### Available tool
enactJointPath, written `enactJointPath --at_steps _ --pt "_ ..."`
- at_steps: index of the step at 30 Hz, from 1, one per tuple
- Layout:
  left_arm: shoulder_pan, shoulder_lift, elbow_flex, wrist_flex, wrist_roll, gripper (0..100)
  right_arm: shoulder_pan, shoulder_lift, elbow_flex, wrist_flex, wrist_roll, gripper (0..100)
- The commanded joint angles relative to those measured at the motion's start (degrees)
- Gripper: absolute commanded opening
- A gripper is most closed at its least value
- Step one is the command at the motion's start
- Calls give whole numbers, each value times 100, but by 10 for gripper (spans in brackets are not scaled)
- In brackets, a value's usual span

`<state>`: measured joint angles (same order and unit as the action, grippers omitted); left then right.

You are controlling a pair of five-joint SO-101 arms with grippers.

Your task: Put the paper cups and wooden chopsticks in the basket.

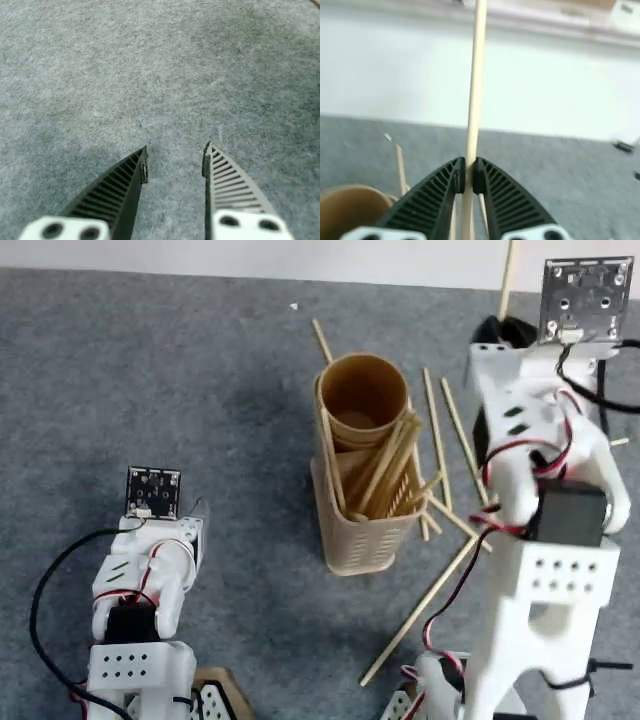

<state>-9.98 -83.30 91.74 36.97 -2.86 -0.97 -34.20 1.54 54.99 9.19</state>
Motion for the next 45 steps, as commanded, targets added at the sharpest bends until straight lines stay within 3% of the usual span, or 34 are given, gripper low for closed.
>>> enactJointPath --at_steps 1,5,10,15,19,22,26,33,40,45 --pt "101 -57 -13 -105 -44 203 -514 -611 119 -347 -492 6" --pt "101 -57 -13 -105 -44 203 -936 -1516 1235 -1007 -809 6" --pt "101 -57 -13 -105 -44 203 -1235 -3064 3943 -2607 -791 6" --pt "101 -57 -13 -105 -44 203 -1235 -4180 6167 -3486 -791 9" --pt "101 -57 -13 -105 -44 203 -1218 -4435 6677 -3556 -791 24" --pt "101 -57 -13 -105 -44 203 -1200 -4444 6695 -3495 -554 119" --pt "101 -57 -13 -105 -44 203 -1218 -4435 6088 -2782 -149 217" --pt "101 -57 -13 -105 -44 203 -919 -4110 3855 -963 202 217" --pt "101 -57 -13 -105 -44 203 409 -1464 892 1411 703 217" --pt "101 -57 -22 -105 -44 203 1288 514 -664 2211 1020 217"
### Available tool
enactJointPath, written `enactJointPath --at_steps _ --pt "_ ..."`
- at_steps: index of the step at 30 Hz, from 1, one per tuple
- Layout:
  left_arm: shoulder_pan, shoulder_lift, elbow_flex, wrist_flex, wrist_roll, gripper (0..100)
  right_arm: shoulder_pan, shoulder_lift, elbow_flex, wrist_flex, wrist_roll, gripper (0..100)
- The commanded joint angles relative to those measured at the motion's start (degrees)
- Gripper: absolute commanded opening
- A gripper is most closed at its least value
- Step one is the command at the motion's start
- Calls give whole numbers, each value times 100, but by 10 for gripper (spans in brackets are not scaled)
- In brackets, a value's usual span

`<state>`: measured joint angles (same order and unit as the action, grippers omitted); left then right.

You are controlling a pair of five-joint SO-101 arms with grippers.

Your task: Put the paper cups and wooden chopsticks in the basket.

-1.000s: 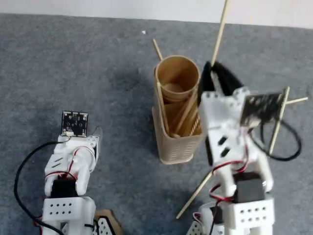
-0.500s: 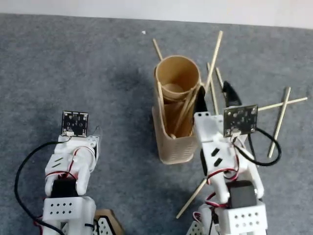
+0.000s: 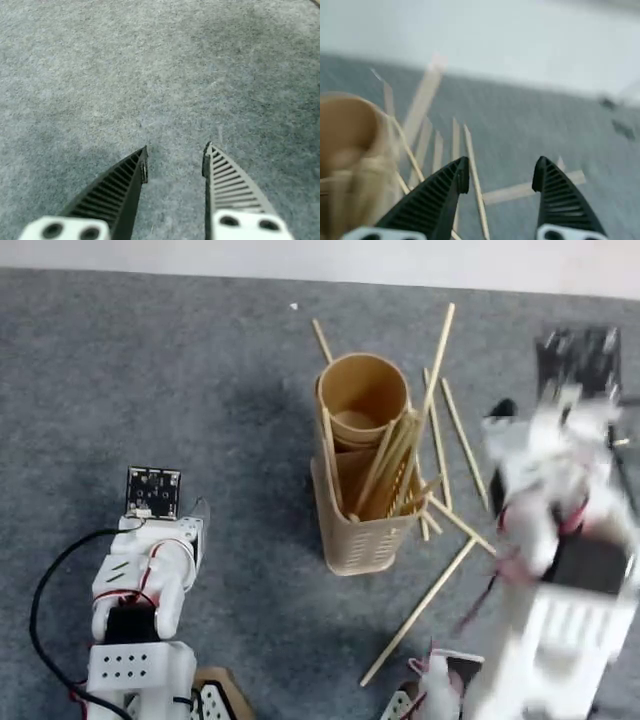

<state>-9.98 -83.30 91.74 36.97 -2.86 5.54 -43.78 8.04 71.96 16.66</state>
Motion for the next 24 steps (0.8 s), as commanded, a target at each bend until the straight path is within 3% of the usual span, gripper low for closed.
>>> enactJointPath --at_steps 1,6,18,24 --pt "101 -57 -22 -105 -44 203 752 1780 -1473 541 290 217" --pt "101 -57 -22 -105 -44 203 1121 3020 -1569 400 316 217" --pt "101 -57 -22 -105 -44 203 2097 5604 -1587 -1121 273 217" --pt "101 -57 -13 -105 -44 203 2097 6466 -1587 -1903 246 217"
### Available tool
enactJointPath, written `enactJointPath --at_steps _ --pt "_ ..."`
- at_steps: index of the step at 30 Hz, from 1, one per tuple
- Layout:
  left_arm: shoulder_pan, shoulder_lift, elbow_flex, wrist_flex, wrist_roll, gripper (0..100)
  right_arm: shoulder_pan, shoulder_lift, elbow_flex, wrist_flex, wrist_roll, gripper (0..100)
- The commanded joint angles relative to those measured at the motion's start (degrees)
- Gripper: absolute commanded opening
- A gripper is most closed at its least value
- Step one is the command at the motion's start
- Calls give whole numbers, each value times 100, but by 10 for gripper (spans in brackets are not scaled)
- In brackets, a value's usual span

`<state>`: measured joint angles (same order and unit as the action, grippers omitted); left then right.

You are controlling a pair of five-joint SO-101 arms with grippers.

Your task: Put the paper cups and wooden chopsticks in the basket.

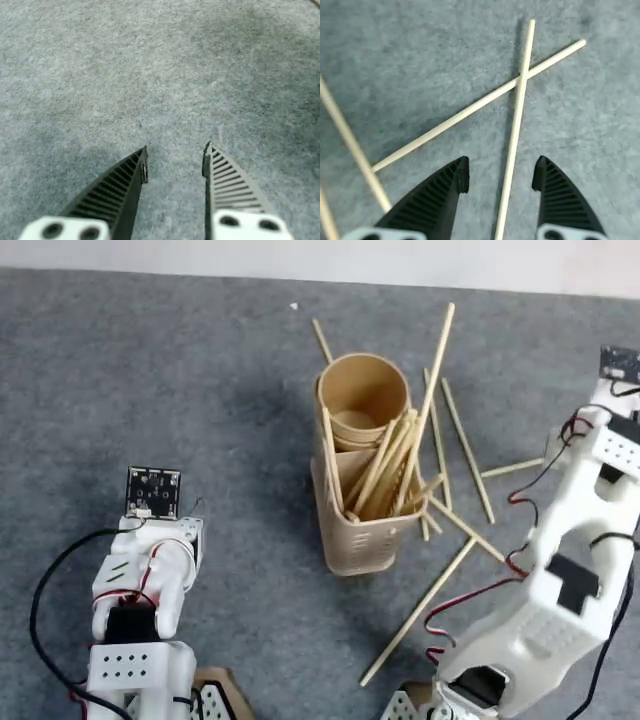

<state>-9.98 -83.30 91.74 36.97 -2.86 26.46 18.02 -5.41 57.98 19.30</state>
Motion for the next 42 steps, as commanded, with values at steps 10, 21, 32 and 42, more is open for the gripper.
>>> enactJointPath --at_steps 10,21,32,42 --pt "101 -57 -13 -105 -44 203 -92 1305 -251 -2316 -1090 217" --pt "101 -57 -13 -105 -44 203 -110 1912 -251 -2325 -1081 195" --pt "101 -57 -13 -105 -44 203 -119 1921 -1086 -558 -1073 5" --pt "101 -57 -13 -105 -44 203 -453 1815 -2659 936 -369 5"
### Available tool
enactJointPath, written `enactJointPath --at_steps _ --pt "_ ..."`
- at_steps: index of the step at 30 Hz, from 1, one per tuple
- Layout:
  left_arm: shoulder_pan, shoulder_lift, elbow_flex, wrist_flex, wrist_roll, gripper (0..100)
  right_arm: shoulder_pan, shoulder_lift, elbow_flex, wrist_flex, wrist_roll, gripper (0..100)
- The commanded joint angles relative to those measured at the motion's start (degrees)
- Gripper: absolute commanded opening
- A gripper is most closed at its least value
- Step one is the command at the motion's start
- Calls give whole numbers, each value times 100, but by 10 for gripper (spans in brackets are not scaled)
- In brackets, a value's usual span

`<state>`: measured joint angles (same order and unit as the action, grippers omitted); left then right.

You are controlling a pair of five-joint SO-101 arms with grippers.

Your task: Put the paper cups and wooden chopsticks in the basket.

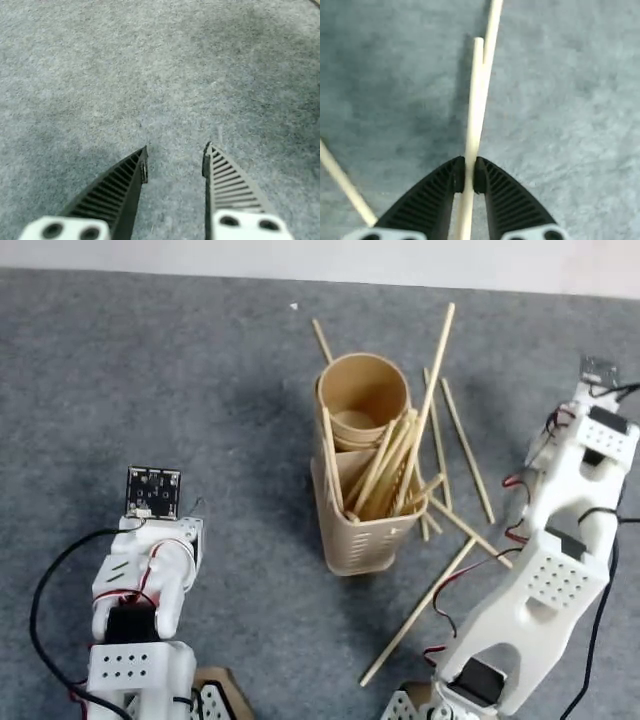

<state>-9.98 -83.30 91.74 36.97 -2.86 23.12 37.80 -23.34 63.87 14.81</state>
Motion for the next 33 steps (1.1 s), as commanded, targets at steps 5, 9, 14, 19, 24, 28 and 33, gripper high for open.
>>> enactJointPath --at_steps 5,9,14,19,24,28,33 --pt "101 -57 -13 -105 -44 203 -207 -752 -2571 1200 -580 5" --pt "101 -57 -13 -105 -44 203 -637 -1429 -4040 2000 -844 5" --pt "101 -57 -13 -105 -44 203 -1402 -2088 -5710 2765 -1301 5" --pt "101 -57 -13 -105 -44 203 -2167 -2299 -7204 3204 -1969 5" --pt "101 -57 -13 -105 -44 203 -2958 -2352 -8040 3626 -2312 5" --pt "101 -57 -13 -105 -44 203 -3152 -2343 -8004 3547 -2470 5" --pt "101 -57 -13 -105 -44 203 -3240 -2651 -7987 3495 -2426 5"
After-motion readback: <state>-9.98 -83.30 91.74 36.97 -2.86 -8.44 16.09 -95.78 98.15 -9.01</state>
